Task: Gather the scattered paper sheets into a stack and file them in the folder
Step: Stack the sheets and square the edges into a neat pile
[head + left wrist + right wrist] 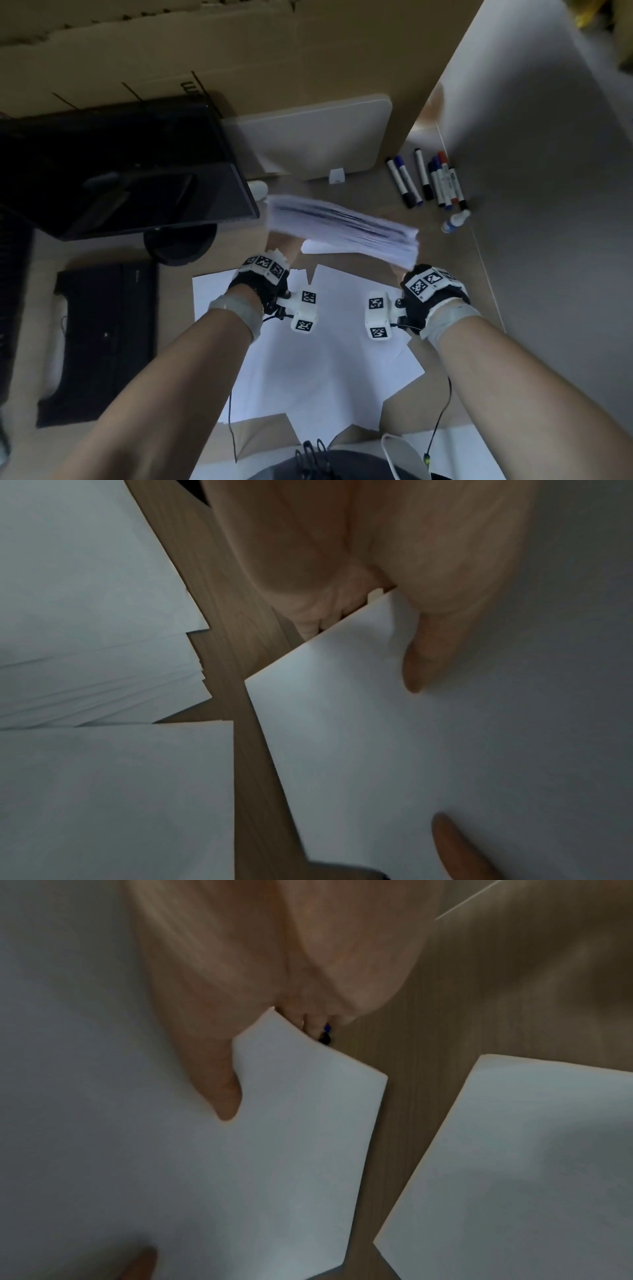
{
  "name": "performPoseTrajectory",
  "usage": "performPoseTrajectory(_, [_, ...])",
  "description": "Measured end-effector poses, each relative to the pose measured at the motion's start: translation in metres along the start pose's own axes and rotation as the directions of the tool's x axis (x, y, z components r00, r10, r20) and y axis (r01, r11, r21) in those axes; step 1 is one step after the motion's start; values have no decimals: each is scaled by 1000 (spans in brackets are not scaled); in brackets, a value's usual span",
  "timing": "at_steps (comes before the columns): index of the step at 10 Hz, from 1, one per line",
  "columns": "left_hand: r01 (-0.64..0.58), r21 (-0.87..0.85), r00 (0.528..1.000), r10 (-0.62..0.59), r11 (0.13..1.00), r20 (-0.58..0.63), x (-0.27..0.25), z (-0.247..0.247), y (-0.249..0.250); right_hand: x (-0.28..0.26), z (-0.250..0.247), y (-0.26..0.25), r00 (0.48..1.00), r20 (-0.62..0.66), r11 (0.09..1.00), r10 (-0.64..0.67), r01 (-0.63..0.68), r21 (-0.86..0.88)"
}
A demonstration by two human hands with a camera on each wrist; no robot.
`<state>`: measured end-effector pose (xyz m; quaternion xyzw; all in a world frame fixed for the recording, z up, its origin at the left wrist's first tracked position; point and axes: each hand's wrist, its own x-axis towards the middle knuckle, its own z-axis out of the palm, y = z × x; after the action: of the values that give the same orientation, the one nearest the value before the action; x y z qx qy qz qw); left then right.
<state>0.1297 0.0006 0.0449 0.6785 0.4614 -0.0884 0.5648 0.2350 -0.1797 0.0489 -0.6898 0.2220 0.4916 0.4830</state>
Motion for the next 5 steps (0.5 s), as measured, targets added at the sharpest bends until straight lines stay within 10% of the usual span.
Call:
performPoseTrajectory(3, [-348, -393, 935, 288, 851, -206, -17, 4, 54, -57, 15, -40, 827, -181, 790, -532, 562, 247])
performPoseTrajectory(5, [-299, -351, 950, 242, 887, -199, -10, 1, 32, -31, 14, -18, 861, -264, 854, -435, 487, 183])
